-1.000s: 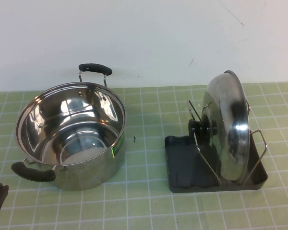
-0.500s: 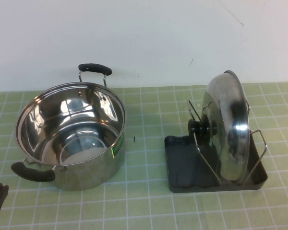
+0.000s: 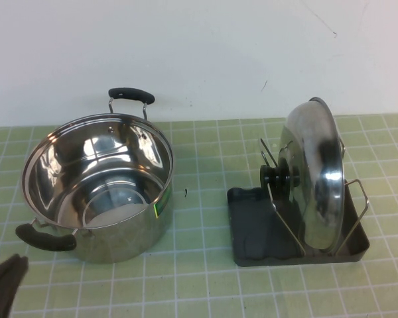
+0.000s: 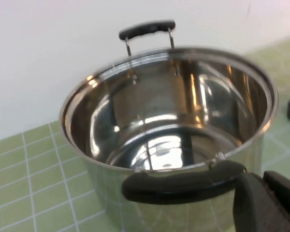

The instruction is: Put pot lid on rack

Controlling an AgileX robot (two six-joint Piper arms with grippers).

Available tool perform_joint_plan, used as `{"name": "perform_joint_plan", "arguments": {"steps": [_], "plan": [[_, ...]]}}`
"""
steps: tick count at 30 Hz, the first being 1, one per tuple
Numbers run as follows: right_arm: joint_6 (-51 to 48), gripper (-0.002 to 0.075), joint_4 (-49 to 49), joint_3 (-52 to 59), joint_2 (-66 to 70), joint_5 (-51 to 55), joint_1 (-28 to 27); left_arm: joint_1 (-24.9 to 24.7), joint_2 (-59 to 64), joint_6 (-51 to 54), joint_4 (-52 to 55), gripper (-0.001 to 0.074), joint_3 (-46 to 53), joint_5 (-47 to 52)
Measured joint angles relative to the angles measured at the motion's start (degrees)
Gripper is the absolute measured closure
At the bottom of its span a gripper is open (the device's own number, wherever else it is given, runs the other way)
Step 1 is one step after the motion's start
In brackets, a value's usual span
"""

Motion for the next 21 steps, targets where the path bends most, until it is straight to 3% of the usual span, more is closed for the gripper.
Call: {"name": "perform_joint_plan", "arguments": {"steps": [4, 7, 10, 15, 18, 21], "plan": [[0.0, 0.0727, 0.0, 0.0, 0.0, 0.0, 0.0, -1.1, -4.5, 3.8, -16.3, 0.0736, 2.6, 8.2], [0.0, 0.0727, 0.0, 0.0, 0.0, 0.0, 0.1, -1.4, -9.5, 9.9, -34.7, 0.0736, 4.5, 17.4], [0.0, 0.0727, 0.0, 0.0, 0.0, 0.0, 0.1, -1.4, -15.8, 23.7, -50.5, 0.0736, 6.1, 23.4], [0.0, 0.0727, 0.0, 0.0, 0.0, 0.1, 0.1, -1.4, -22.9, 61.1, -78.1, 0.0736, 8.0, 27.1], [0.0, 0.0727, 0.0, 0.0, 0.0, 0.1, 0.1, -1.4, -23.0, 73.3, -87.6, 0.0736, 8.0, 28.1], [0.0, 0.0727, 0.0, 0.0, 0.0, 0.1, 0.1, -1.4, -23.2, 76.7, -90.7, 0.0736, 8.0, 30.0]]}}
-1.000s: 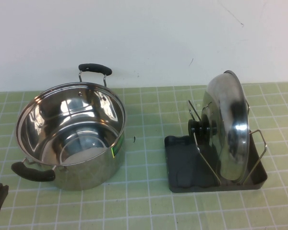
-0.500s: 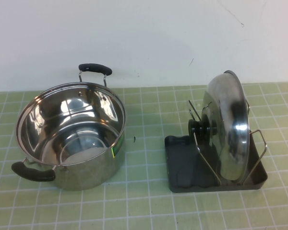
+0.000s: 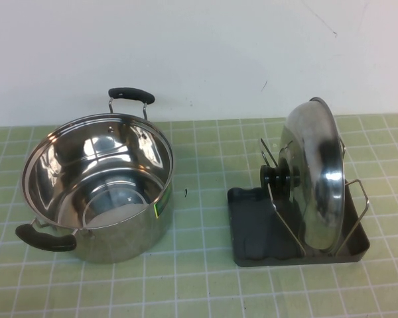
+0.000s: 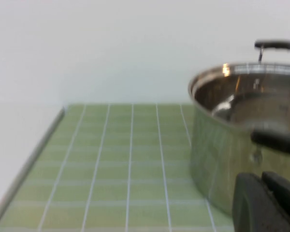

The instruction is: Put pot lid on rack

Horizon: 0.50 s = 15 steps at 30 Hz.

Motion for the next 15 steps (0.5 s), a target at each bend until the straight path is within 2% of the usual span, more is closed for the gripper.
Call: {"name": "perform_joint_plan", "arguments": {"steps": [7, 15], "plan": [[0.0, 0.0727, -0.1, 0.0, 0.0, 0.0, 0.0, 0.0, 0.0, 3.6, -0.9, 0.0736, 0.0, 10.4], [0.0, 0.0727, -0.1, 0.0, 0.0, 0.0, 0.0, 0.0, -0.1, 5.5, -2.7, 0.0736, -0.1, 10.9]]}}
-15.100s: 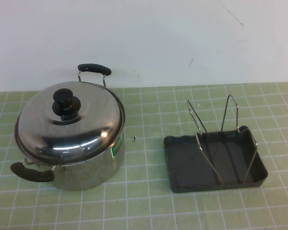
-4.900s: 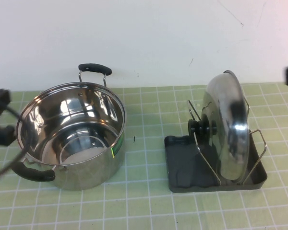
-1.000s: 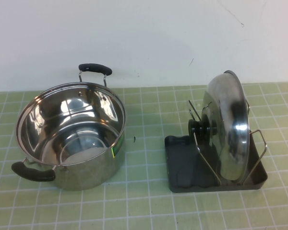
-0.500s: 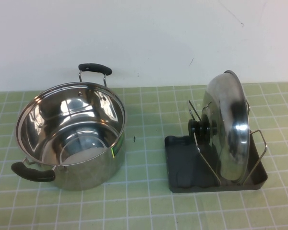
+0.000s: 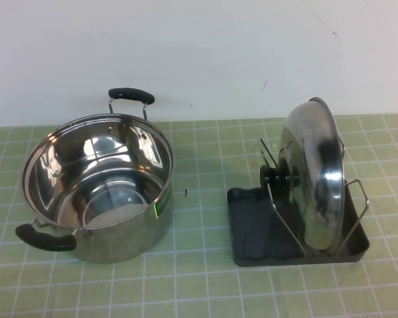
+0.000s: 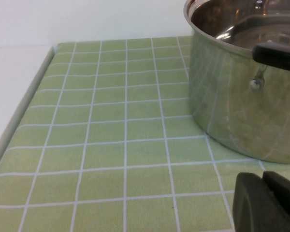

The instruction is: Put pot lid on rack

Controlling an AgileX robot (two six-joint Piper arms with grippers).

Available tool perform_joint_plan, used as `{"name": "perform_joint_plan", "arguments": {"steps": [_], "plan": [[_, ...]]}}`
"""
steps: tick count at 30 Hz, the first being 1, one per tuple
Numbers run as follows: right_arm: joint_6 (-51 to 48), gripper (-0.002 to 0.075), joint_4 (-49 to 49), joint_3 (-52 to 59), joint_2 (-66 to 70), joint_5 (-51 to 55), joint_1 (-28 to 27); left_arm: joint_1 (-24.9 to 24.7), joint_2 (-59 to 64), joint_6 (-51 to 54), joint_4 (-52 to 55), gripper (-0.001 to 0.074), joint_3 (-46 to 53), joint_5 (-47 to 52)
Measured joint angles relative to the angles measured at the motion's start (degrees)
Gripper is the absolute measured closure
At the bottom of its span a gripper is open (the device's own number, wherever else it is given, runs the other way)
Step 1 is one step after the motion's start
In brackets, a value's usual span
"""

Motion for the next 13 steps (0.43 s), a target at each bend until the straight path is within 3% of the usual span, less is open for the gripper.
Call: {"name": "perform_joint_plan", "arguments": {"steps": [13], "plan": [[0.0, 0.0727, -0.1, 0.0, 0.0, 0.1, 0.0, 0.0, 0.0, 0.1, -0.4, 0.0736, 0.0, 0.0]]}}
